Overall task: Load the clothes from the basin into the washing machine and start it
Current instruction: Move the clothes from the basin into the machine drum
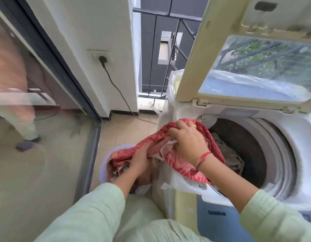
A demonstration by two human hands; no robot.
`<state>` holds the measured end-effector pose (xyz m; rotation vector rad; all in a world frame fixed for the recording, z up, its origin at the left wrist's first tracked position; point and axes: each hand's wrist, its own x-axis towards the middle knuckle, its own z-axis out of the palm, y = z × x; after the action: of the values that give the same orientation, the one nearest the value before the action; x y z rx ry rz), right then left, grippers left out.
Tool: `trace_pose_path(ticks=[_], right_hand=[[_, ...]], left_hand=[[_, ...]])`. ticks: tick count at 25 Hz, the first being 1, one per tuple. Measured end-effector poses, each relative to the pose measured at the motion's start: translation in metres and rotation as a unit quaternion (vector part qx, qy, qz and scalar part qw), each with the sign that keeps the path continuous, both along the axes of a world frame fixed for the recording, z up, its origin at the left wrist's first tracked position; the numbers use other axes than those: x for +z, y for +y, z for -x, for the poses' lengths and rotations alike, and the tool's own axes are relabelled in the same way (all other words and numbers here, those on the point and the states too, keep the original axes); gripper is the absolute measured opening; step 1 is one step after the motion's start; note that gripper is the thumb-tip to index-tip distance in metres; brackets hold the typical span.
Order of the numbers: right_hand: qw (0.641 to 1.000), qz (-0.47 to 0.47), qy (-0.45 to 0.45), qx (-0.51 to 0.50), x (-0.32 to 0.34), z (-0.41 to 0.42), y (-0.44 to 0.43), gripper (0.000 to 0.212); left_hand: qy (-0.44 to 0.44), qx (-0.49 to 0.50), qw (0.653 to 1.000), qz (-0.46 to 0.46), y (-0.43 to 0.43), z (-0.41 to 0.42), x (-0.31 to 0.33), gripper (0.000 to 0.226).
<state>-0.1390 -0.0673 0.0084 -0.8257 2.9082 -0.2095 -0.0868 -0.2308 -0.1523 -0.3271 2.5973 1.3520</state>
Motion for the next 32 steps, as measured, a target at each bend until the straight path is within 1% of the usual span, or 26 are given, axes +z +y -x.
trace_pose_path(ticks=[2, 4, 7, 8, 9, 10, 11, 12, 13, 14, 15, 16, 17, 18, 19, 20, 21, 22, 23, 24, 25, 26, 27, 29, 30, 32], right_hand=[[0.995, 0.079, 0.062, -0.025, 0.007, 0.005, 0.038, 0.032], [0.975, 0.155, 0.144, -0.069, 0.020, 0.007, 0.082, 0.033], [0.918, 0.262, 0.268, -0.130, 0.057, 0.010, 0.162, 0.041], [0.897, 0.283, 0.302, -0.158, 0.069, 0.010, 0.188, 0.044], [0.876, 0.298, 0.325, -0.195, 0.076, 0.012, 0.212, 0.047], [0.856, 0.304, 0.341, -0.241, 0.078, 0.013, 0.237, 0.047], [0.842, 0.297, 0.347, -0.287, 0.068, 0.016, 0.257, 0.047], [0.848, 0.272, 0.331, -0.312, 0.046, 0.021, 0.274, 0.045], [0.886, 0.227, 0.264, -0.307, 0.022, 0.024, 0.286, 0.042], [0.942, 0.145, 0.137, -0.270, -0.008, 0.028, 0.294, 0.040], [0.977, 0.034, -0.031, -0.209, -0.035, 0.030, 0.296, 0.038], [0.968, -0.068, -0.190, -0.152, -0.056, 0.029, 0.292, 0.036], [0.943, -0.135, -0.284, -0.108, -0.071, 0.026, 0.286, 0.036], [0.933, -0.147, -0.315, -0.092, -0.073, 0.025, 0.273, 0.035], [0.940, -0.098, -0.308, -0.110, -0.066, 0.026, 0.256, 0.035], [0.957, -0.027, -0.256, -0.132, -0.056, 0.031, 0.236, 0.035], [0.972, 0.049, -0.178, -0.148, -0.043, 0.035, 0.212, 0.035], [0.979, 0.114, -0.093, -0.143, -0.027, 0.037, 0.184, 0.034], [0.981, 0.150, -0.036, -0.119, -0.008, 0.038, 0.150, 0.036], [0.985, 0.152, -0.015, -0.075, 0.006, 0.039, 0.113, 0.043], [0.994, 0.104, -0.022, -0.014, 0.014, 0.037, 0.070, 0.056], [0.998, 0.016, -0.035, 0.042, 0.015, 0.035, 0.030, 0.070], [0.992, -0.088, -0.034, 0.083, 0.008, 0.035, -0.005, 0.084], [0.957, -0.265, -0.008, 0.121, -0.017, 0.038, -0.051, 0.096], [0.938, -0.327, -0.010, 0.116, -0.030, 0.040, -0.063, 0.095], [0.912, -0.402, -0.011, 0.079, -0.040, 0.042, -0.071, 0.084]], left_hand=[[0.106, 0.057, 0.992, 0.038, 0.000, 0.004, 0.042, 0.045], [0.240, 0.089, 0.965, 0.055, 0.008, 0.017, 0.098, 0.042], [0.447, 0.047, 0.888, 0.102, 0.068, 0.041, 0.194, 0.030], [0.486, 0.026, 0.866, 0.115, 0.097, 0.050, 0.213, 0.032], [0.495, 0.004, 0.861, 0.116, 0.129, 0.058, 0.225, 0.036], [0.471, -0.023, 0.875, 0.111, 0.162, 0.066, 0.227, 0.043], [0.403, -0.062, 0.905, 0.125, 0.191, 0.071, 0.216, 0.050], [0.302, -0.127, 0.930, 0.166, 0.212, 0.077, 0.196, 0.054], [0.178, -0.218, 0.932, 0.230, 0.226, 0.079, 0.171, 0.053], [0.048, -0.309, 0.912, 0.267, 0.232, 0.077, 0.149, 0.049], [-0.059, -0.374, 0.890, 0.255, 0.231, 0.073, 0.134, 0.048], [-0.094, -0.385, 0.900, 0.180, 0.222, 0.065, 0.128, 0.045], [-0.063, -0.344, 0.934, 0.073, 0.208, 0.056, 0.131, 0.039], [0.008, -0.266, 0.964, -0.006, 0.186, 0.049, 0.137, 0.031], [0.099, -0.171, 0.979, -0.040, 0.160, 0.044, 0.146, 0.026], [0.193, -0.075, 0.977, -0.043, 0.129, 0.039, 0.152, 0.025], [0.254, 0.008, 0.967, -0.028, 0.095, 0.032, 0.154, 0.028], [0.274, 0.068, 0.959, 0.011, 0.060, 0.025, 0.149, 0.033], [0.241, 0.097, 0.964, 0.060, 0.027, 0.021, 0.136, 0.042], [0.160, 0.092, 0.976, 0.115, 0.000, 0.020, 0.117, 0.057], [0.037, 0.062, 0.983, 0.166, -0.024, 0.018, 0.088, 0.081], [-0.081, 0.020, 0.977, 0.198, -0.036, 0.017, 0.058, 0.107], [-0.151, -0.025, 0.965, 0.212, -0.041, 0.018, 0.033, 0.126], [-0.168, -0.094, 0.958, 0.210, -0.038, 0.027, -0.009, 0.139], [-0.171, -0.106, 0.959, 0.197, -0.035, 0.036, -0.023, 0.140], [-0.194, -0.085, 0.966, 0.151, -0.031, 0.055, -0.042, 0.135]])
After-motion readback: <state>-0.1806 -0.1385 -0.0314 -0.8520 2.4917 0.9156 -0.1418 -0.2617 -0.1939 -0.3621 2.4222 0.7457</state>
